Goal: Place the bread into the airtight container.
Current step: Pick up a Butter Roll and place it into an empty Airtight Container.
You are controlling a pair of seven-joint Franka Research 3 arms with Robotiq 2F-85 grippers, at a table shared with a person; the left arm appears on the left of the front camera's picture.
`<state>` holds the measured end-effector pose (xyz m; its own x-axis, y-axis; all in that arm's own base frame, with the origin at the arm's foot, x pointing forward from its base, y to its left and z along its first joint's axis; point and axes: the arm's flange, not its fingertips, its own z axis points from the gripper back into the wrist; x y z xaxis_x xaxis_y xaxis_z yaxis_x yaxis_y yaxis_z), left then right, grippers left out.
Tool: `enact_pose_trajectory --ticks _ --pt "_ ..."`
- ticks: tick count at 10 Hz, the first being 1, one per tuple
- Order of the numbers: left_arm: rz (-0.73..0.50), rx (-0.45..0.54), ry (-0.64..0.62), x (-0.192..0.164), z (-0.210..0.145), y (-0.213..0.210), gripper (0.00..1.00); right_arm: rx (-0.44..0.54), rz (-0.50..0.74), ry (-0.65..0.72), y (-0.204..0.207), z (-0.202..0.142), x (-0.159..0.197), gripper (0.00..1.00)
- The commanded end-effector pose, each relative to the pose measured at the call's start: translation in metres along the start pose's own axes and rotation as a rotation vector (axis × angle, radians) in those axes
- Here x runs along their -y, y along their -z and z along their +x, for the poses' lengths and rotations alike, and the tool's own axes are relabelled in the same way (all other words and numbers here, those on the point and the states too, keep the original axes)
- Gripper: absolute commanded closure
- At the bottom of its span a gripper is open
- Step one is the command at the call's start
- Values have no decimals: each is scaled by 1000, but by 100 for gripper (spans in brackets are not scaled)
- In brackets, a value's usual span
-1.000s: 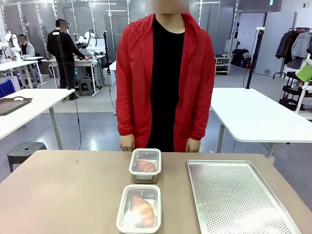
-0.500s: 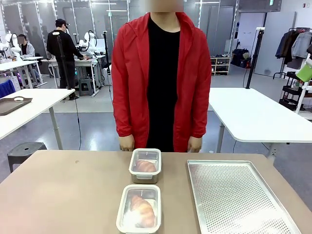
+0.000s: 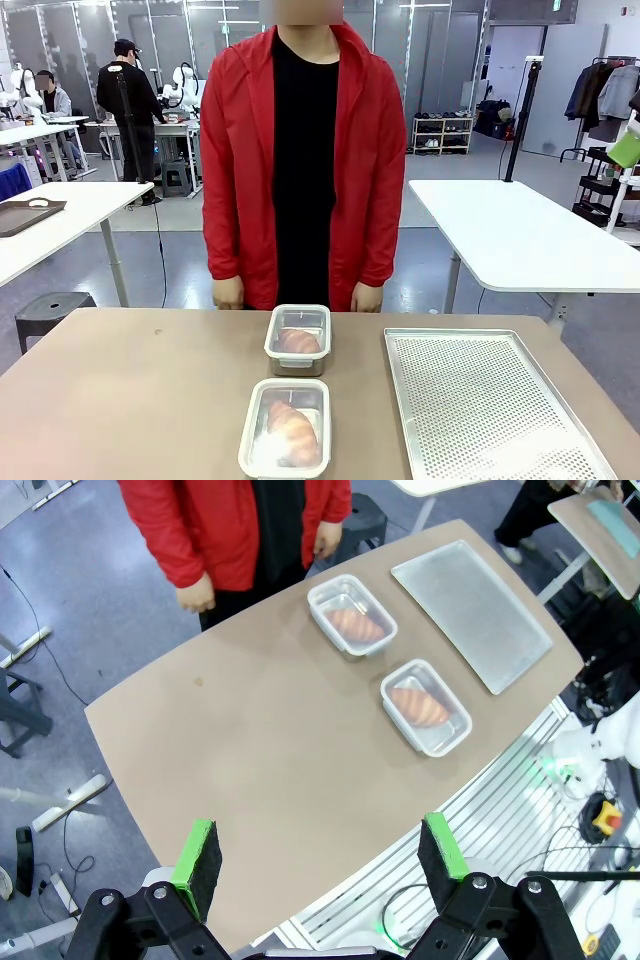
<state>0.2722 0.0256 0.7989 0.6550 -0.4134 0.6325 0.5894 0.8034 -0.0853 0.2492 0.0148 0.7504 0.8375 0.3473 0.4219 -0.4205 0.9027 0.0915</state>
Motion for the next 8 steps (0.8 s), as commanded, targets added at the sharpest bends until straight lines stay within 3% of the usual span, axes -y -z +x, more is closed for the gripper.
enact_pose_trajectory --ticks 1,8 --pt "-7 8 20 0 1 -1 0 2 -14 -15 -1 1 3 0" --pt "-7 8 20 0 1 -1 0 2 -14 -15 -1 1 3 0"
